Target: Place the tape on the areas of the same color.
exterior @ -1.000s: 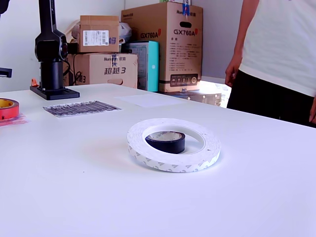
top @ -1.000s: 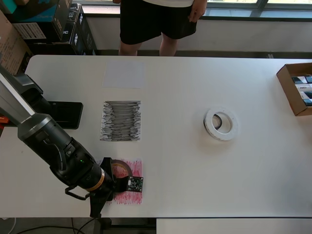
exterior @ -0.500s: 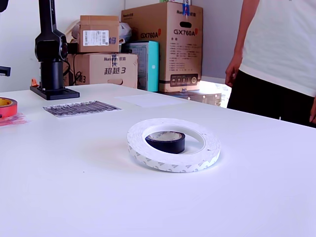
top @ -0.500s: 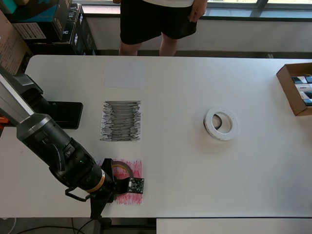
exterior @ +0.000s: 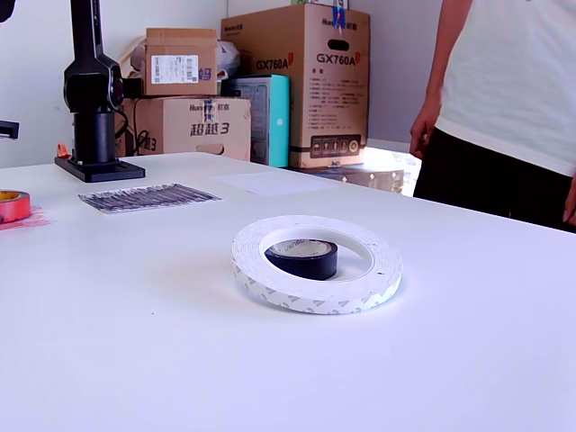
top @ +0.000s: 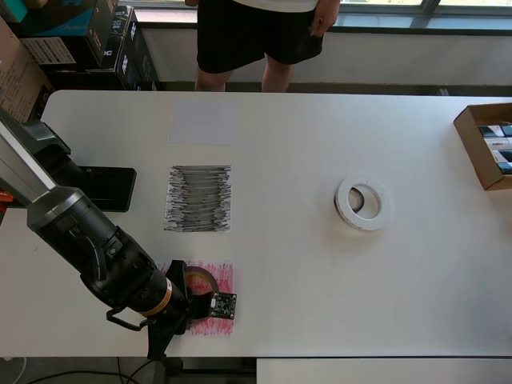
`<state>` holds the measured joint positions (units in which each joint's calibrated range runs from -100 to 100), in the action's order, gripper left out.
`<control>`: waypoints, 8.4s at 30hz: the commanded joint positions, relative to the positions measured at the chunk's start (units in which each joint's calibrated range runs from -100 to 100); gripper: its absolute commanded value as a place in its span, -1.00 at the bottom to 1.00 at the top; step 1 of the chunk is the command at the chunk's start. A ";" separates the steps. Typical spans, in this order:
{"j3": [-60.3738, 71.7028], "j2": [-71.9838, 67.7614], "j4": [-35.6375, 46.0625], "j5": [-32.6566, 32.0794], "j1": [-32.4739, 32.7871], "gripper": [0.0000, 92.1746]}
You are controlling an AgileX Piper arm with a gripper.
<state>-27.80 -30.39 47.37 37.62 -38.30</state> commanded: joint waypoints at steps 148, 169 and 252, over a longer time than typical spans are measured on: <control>77.91 -46.50 32.18 -71.36 32.47 0.08; 82.19 -46.31 37.53 -63.91 30.97 -1.00; 9.31 2.42 26.50 -12.83 60.26 -1.00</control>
<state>-18.63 -27.85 73.85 24.51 21.31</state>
